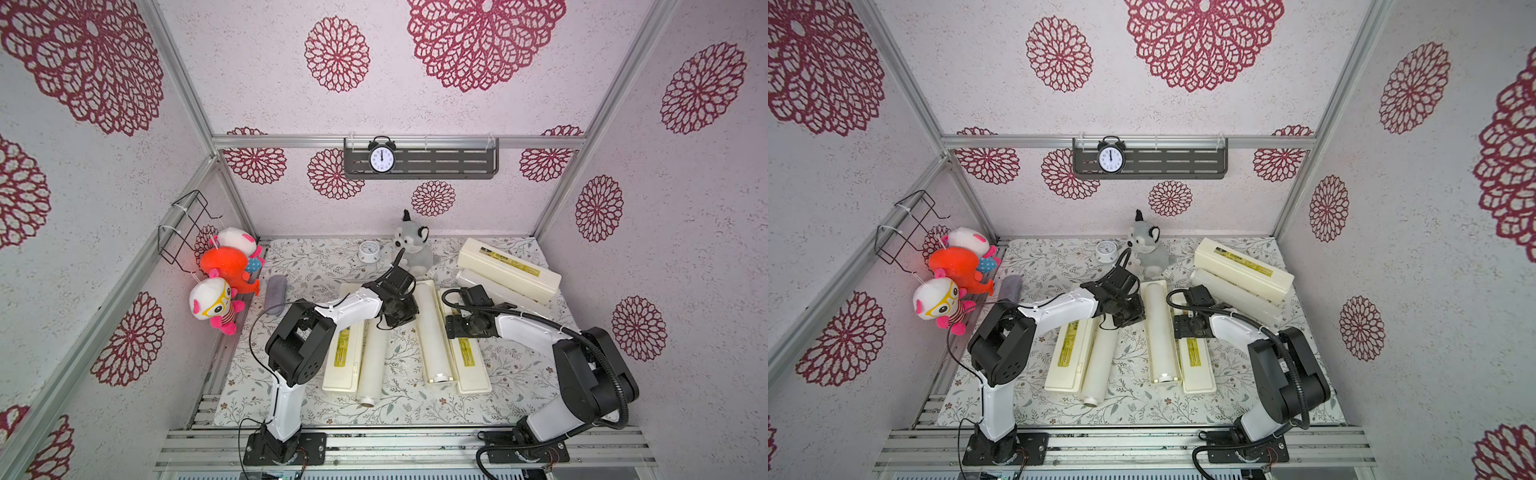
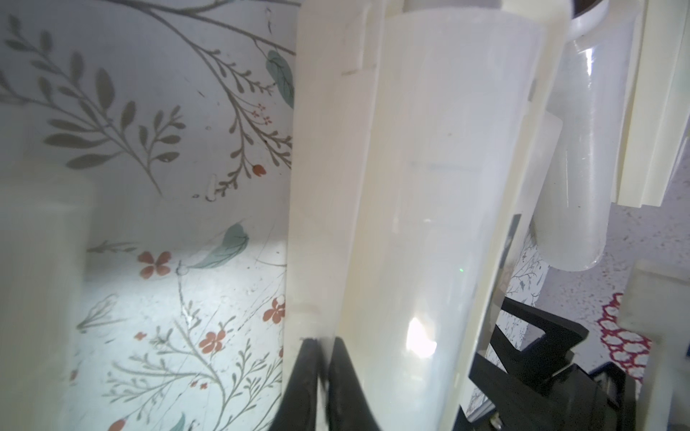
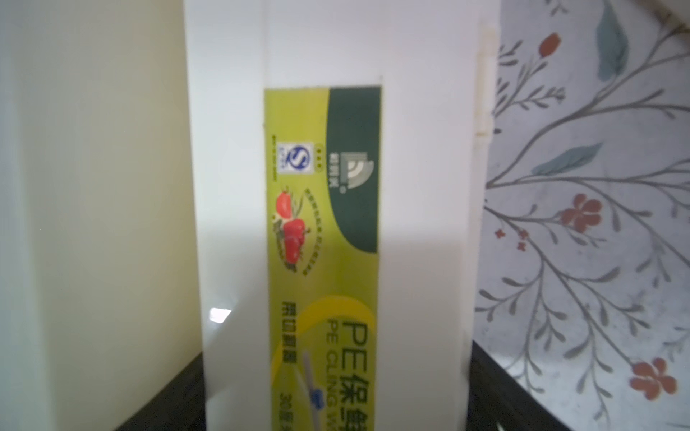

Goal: Put plastic wrap rolls into dispensers
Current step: Pick up the lid from the center of the board, then close the lid on the plastic wrap cutting box.

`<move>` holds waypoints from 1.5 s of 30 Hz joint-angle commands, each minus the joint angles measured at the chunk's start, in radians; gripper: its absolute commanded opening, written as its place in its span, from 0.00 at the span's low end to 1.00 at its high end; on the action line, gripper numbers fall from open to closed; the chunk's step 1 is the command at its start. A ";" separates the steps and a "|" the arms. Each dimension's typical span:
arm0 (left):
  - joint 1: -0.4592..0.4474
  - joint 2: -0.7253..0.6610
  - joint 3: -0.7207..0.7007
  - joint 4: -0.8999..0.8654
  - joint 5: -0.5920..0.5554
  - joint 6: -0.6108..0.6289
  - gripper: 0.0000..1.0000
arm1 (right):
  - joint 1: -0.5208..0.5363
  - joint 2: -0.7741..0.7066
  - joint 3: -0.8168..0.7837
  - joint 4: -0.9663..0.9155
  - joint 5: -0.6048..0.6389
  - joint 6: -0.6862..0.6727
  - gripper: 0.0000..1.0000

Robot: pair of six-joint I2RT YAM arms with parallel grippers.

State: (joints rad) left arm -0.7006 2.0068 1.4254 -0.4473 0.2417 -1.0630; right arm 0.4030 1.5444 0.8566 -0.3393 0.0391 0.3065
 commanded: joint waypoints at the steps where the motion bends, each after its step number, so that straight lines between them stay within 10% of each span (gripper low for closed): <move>1: -0.010 -0.033 0.015 -0.041 0.028 0.008 0.16 | -0.014 -0.086 0.018 -0.050 0.051 -0.043 0.74; 16: 0.136 -0.201 -0.067 0.066 0.130 0.112 0.49 | 0.015 -0.176 0.235 -0.256 0.018 -0.010 0.73; 45: 0.327 -0.172 -0.129 0.276 0.391 0.169 0.64 | 0.263 0.207 0.470 -0.274 0.091 0.225 0.73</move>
State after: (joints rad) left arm -0.3733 1.8080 1.2747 -0.2100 0.5907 -0.9012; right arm 0.6510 1.7496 1.2873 -0.5964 0.0994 0.5083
